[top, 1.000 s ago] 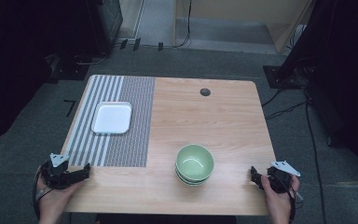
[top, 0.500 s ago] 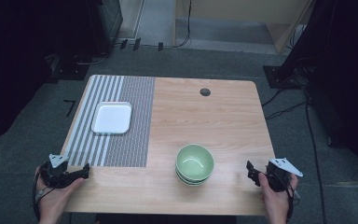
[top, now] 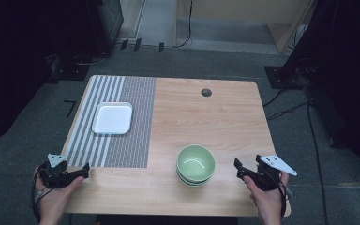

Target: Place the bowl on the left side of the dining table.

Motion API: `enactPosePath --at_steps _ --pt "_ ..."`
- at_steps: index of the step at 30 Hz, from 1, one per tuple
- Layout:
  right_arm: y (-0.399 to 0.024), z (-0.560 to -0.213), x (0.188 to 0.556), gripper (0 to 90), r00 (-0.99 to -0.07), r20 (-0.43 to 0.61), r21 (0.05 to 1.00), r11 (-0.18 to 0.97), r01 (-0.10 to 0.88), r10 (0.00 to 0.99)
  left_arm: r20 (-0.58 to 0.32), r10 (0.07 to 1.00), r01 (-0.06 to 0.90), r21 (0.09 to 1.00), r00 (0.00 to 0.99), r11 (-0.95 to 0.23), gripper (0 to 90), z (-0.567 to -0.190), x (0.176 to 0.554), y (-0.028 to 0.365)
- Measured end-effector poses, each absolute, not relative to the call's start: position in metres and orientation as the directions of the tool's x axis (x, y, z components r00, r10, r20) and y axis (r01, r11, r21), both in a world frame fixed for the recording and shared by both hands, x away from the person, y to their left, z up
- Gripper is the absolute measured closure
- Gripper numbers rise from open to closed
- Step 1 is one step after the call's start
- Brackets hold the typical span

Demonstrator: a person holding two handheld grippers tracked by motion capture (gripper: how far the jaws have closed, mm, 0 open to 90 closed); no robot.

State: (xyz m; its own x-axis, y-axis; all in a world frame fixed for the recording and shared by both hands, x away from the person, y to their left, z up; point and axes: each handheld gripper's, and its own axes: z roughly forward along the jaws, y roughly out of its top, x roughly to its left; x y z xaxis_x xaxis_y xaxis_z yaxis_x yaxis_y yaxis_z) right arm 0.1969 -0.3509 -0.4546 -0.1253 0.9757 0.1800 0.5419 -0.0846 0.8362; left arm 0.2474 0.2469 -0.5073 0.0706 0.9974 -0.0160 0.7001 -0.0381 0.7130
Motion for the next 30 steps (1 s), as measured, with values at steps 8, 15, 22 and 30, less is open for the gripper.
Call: enactPosePath --at_steps 8,15,22,30 --pt "-0.336 -0.445 0.201 14.9 -0.157 0.185 0.841 -0.074 0.535 0.970 -0.016 0.997 0.682 0.730 0.080 -0.043 0.0 -0.496 0.247 0.240" --pt "-0.324 -0.434 0.212 15.4 -0.196 0.187 0.843 -0.055 0.534 0.963 -0.024 0.994 0.658 0.751 0.104 -0.051 0.0 -0.482 0.248 0.227" --pt "-0.305 -0.427 0.226 21.4 -0.251 0.208 0.854 -0.051 0.518 0.945 -0.019 0.991 0.622 0.780 0.134 -0.070 0.0 -0.465 0.252 0.209" --pt "-0.290 -0.430 0.228 23.8 -0.282 0.202 0.852 -0.026 0.523 0.938 -0.050 0.985 0.598 0.800 0.163 -0.058 0.0 -0.454 0.259 0.186"
